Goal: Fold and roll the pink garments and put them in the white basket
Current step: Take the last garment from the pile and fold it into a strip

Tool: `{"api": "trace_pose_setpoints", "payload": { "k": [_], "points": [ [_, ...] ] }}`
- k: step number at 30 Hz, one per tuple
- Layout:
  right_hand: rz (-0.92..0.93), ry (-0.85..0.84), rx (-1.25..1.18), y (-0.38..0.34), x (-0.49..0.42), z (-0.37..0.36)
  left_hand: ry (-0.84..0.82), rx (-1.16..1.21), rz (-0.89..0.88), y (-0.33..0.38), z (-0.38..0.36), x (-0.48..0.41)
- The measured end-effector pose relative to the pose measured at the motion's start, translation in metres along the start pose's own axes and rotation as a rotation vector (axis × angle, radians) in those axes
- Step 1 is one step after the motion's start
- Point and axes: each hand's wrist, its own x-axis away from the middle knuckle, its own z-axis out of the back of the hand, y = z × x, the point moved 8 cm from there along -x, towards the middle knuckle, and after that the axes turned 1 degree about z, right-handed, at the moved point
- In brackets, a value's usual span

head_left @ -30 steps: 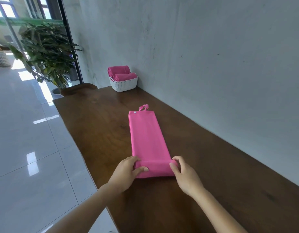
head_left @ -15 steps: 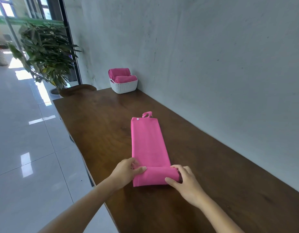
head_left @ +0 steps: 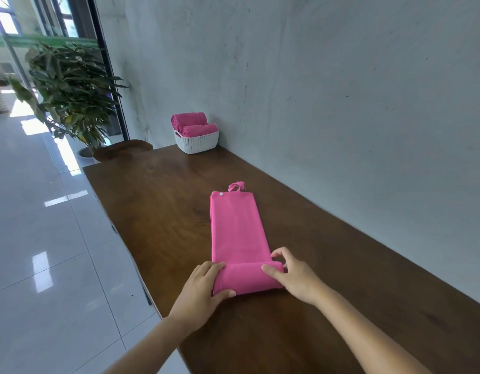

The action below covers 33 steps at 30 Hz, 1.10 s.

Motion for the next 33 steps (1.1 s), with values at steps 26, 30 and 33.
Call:
{"api": "trace_pose_setpoints", "payload": {
  "k": [26,30,33],
  "points": [
    [-0.072,-0.120,-0.204,0.008,-0.006,-0.019,0.125,0.204,-0.010,-0.011,0.027,-0.005],
    [-0.084,-0.082,-0.127,-0.001,-0.009,-0.015,0.034,0.160,-0.016,-0.019,0.022,-0.008],
    [-0.029,0.032,0.096,-0.016,-0.002,-0.009,0.025,0.250,0.018,-0.020,0.027,-0.018]
  ]
}}
